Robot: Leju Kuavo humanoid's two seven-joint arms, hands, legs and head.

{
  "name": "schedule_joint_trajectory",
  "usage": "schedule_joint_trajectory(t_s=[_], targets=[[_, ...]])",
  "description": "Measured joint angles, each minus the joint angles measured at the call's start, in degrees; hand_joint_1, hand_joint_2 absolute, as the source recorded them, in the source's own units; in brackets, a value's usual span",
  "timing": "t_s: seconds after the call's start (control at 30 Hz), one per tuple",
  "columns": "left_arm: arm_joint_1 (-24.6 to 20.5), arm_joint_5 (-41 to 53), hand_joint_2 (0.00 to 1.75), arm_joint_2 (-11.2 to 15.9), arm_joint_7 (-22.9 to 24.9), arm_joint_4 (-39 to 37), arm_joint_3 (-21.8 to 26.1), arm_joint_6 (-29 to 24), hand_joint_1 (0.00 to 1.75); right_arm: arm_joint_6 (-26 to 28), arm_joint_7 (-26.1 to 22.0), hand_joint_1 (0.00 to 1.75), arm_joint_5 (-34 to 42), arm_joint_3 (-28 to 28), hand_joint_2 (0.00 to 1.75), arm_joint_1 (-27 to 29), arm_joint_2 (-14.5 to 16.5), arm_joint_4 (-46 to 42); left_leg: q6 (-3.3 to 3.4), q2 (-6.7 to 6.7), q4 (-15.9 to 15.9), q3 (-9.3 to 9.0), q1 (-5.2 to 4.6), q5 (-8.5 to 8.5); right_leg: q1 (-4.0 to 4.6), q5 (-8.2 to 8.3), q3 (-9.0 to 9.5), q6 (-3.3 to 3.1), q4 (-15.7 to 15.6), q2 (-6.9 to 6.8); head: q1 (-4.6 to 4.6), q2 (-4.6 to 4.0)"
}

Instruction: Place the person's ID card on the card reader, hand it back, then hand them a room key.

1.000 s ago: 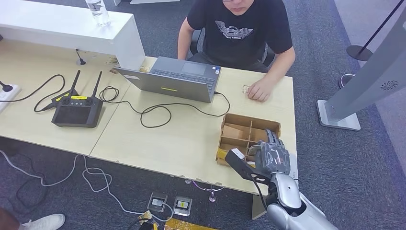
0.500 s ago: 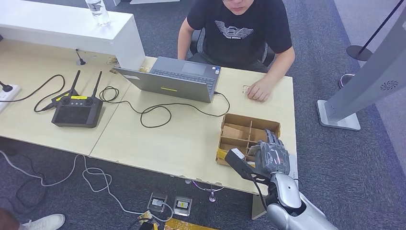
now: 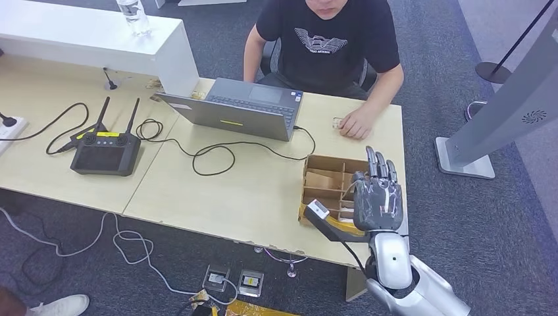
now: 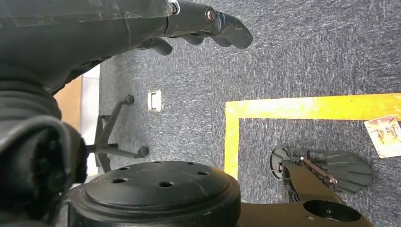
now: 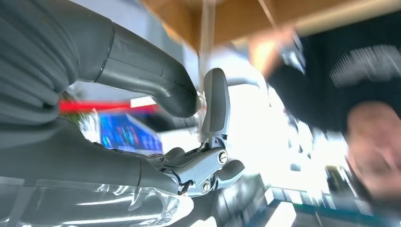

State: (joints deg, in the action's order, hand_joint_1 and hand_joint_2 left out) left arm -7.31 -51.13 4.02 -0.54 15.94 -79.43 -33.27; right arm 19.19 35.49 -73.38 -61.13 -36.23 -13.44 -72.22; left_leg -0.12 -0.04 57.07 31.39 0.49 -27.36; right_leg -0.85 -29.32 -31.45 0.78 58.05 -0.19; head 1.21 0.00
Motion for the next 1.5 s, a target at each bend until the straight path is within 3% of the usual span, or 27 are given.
schedule_joint_trajectory(t_s=[0.33, 0.8, 1.27, 1.4, 1.5], targets=[[-0.2, 2.1, 0.00, 0.0, 1.0, 0.0, 0.0, -0.1, 0.00, 2.3, -0.2, 1.75, -7.3, 2.2, 1.75, -2.7, 0.1, -6.0, 0.01, -0.01, 0.0, 0.00, 0.00, 0.01, 0.00, 0.00, 0.01, 0.00, 0.0, -0.01, 0.00, 0.00], [0.0, 2.2, 0.00, -0.2, 0.5, 0.0, 0.0, -0.6, 0.00, 3.7, -0.6, 1.75, 7.4, 3.4, 1.75, -2.3, 0.9, -5.6, 0.01, -0.02, 0.0, 0.03, 0.00, 0.01, 0.00, 0.00, 0.00, 0.00, 0.0, -0.03, 0.01, 0.00], [0.5, 2.3, 0.00, -0.6, 0.6, 0.3, 0.0, -0.2, 0.00, 1.8, 0.3, 1.75, 8.5, 3.4, 1.75, -2.1, 0.8, -1.8, 0.01, -0.01, 0.0, 0.02, 0.00, 0.01, 0.00, 0.00, -0.03, 0.00, 0.0, -0.02, -0.01, 0.00], [0.5, 2.3, 0.00, -0.6, 0.6, 0.3, 0.0, -0.2, 0.00, 1.4, 0.5, 0.02, 7.4, 3.6, 1.75, -1.8, 0.3, -1.3, 0.01, -0.01, 0.0, 0.02, 0.00, 0.01, 0.00, 0.00, -0.02, 0.00, 0.0, -0.02, -0.01, 0.00], [0.5, 2.4, 0.00, -0.6, 0.6, 0.3, 0.0, -0.2, 0.00, 1.5, 0.6, 0.00, 6.1, 4.1, 1.75, -1.2, -0.3, -0.9, 0.01, -0.01, 0.0, 0.02, -0.01, 0.01, -0.01, 0.00, -0.03, 0.00, 0.0, -0.02, -0.01, 0.00]])
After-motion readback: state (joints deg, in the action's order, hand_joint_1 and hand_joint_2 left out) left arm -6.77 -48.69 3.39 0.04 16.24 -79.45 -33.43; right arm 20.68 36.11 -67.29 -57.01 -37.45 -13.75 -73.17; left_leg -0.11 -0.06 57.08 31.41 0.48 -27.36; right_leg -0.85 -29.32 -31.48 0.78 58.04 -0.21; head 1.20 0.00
